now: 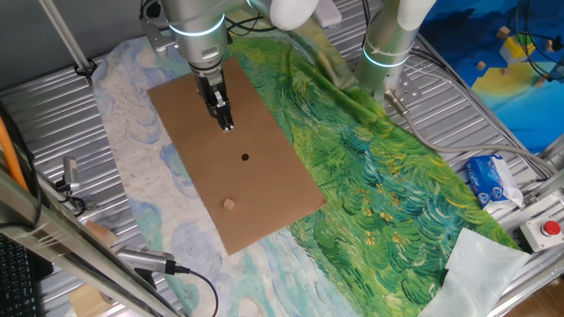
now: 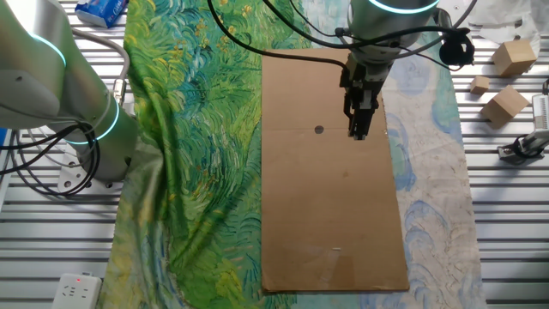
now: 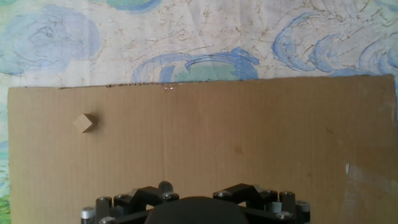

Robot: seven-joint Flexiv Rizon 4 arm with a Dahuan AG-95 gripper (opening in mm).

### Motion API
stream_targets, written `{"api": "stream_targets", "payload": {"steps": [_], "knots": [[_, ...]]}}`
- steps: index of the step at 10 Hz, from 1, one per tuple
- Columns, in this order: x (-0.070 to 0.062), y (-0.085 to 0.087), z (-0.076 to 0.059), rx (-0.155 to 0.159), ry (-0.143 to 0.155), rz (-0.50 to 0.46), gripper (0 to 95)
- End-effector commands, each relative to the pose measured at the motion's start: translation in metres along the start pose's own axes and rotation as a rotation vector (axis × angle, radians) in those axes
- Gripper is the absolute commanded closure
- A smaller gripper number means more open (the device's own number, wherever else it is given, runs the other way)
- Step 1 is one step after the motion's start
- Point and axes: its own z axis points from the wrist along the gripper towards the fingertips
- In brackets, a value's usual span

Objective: Grab the block and place it at the designated location

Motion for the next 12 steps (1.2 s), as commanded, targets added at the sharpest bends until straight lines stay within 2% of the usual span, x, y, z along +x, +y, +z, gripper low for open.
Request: {"api": "stream_targets", "payload": {"steps": [1, 2, 12], "knots": [[0.0001, 0.0000, 0.0000, 0.000, 0.000, 0.000, 0.0], [0.0001, 0.0000, 0.0001, -0.023, -0.073, 0.026, 95.0], [0.0001, 0.0000, 0.0001, -0.022, -0.071, 0.024, 95.0]]}}
